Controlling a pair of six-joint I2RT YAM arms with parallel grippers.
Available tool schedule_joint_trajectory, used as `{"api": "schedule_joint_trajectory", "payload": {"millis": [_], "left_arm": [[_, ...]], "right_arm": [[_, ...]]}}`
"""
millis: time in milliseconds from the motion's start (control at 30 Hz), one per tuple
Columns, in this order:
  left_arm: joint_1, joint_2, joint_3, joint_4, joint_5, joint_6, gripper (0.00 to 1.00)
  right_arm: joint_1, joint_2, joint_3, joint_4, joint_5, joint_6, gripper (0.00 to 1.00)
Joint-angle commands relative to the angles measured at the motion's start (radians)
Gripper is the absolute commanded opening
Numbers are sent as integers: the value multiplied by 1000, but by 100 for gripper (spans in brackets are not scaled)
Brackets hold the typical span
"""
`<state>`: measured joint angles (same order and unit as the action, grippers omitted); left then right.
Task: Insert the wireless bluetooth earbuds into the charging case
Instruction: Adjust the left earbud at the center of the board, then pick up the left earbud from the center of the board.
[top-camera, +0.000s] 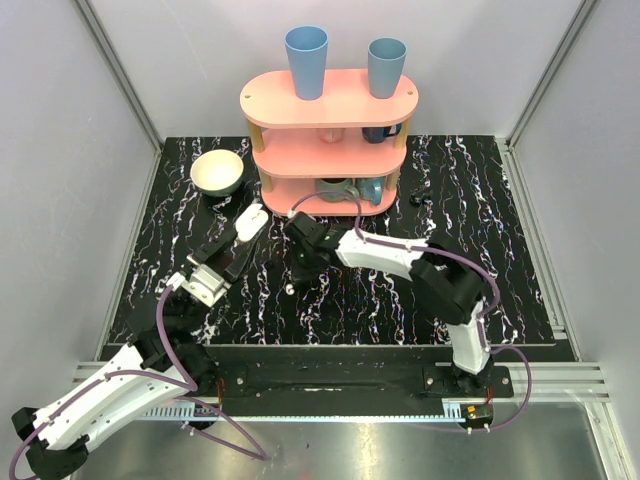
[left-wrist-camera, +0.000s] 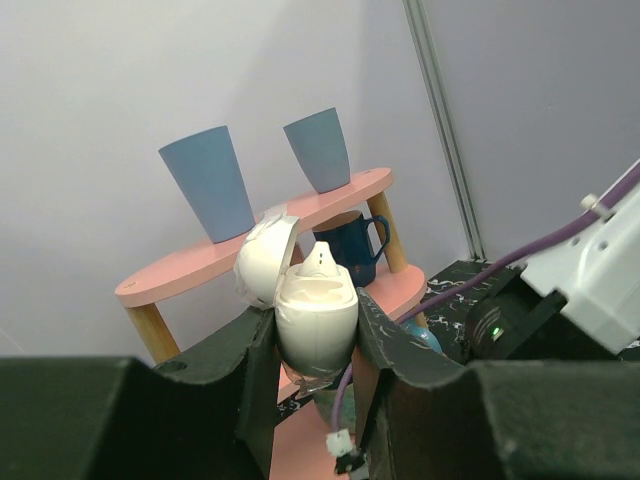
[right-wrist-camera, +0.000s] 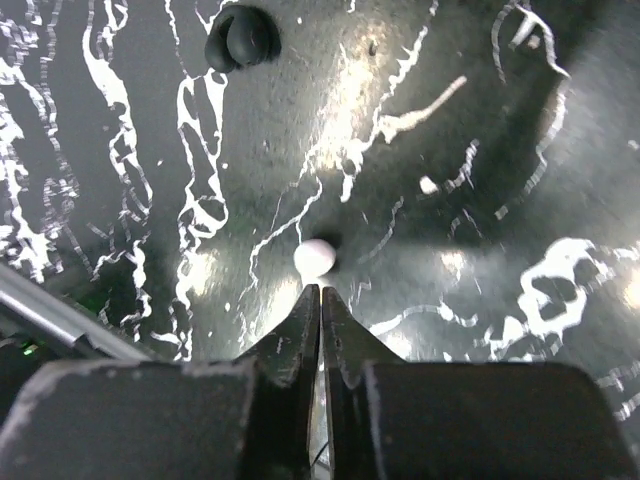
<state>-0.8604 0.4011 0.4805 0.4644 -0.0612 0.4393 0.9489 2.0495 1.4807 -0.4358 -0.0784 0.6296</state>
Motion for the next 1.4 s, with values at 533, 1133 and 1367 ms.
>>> {"api": "schedule_joint_trajectory", "payload": {"millis": [533, 1133, 1367], "left_arm": [[4, 41, 6, 79, -8, -5, 0], [4, 39, 3, 72, -14, 6, 0], [4, 24, -3, 62, -20, 4, 0]], "right_arm": [[-202, -351, -337, 180, -102, 73, 31], [-122, -150, -264, 210, -236, 153, 34], [-95, -127, -267, 197, -201, 156, 33]]}}
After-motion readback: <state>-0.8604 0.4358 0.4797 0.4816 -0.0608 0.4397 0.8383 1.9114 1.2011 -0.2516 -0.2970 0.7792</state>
